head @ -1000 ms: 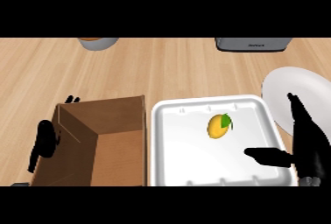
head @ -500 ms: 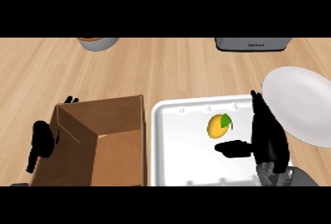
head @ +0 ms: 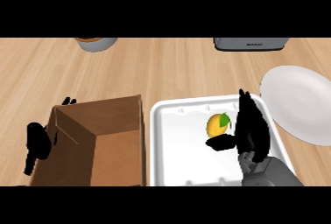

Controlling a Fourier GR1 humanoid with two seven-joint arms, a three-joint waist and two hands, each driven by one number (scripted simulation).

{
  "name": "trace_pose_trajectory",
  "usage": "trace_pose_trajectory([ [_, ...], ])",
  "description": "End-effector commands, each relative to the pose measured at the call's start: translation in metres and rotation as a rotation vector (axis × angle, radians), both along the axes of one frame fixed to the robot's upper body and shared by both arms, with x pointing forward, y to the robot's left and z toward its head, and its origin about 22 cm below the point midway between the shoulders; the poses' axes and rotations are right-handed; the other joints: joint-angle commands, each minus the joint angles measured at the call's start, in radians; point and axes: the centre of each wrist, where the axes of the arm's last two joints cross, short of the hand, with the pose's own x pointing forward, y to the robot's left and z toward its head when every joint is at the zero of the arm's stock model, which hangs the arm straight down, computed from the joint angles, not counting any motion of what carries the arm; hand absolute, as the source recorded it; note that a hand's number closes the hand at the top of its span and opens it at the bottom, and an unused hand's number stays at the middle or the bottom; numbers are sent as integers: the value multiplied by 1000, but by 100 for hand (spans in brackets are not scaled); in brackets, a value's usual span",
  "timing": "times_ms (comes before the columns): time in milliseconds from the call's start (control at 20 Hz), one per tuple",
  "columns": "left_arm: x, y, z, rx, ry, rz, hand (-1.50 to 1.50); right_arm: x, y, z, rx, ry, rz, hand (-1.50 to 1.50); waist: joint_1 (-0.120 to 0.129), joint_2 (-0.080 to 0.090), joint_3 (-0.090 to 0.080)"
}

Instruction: Pick the lemon from the tray and place it in the plate

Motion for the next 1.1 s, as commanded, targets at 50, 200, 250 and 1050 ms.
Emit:
trace_pose_trajectory([
  [50,-13,-33,-38,-39,114,-84,0,15,0,-11,-35,100,-125,-150,-6,19,-24],
  [200,-6,-32,-46,-41,108,-59,0,16,11,-15,-31,125,-116,-150,-19,22,-25],
  [250,-7,-20,-33,-52,102,-81,0,26,14,-9,-27,122,-127,-150,-4,19,-24],
  [1050,-6,-26,-40,-56,116,-70,0,34,3,-52,-135,203,-10,150,-8,20,-23],
])
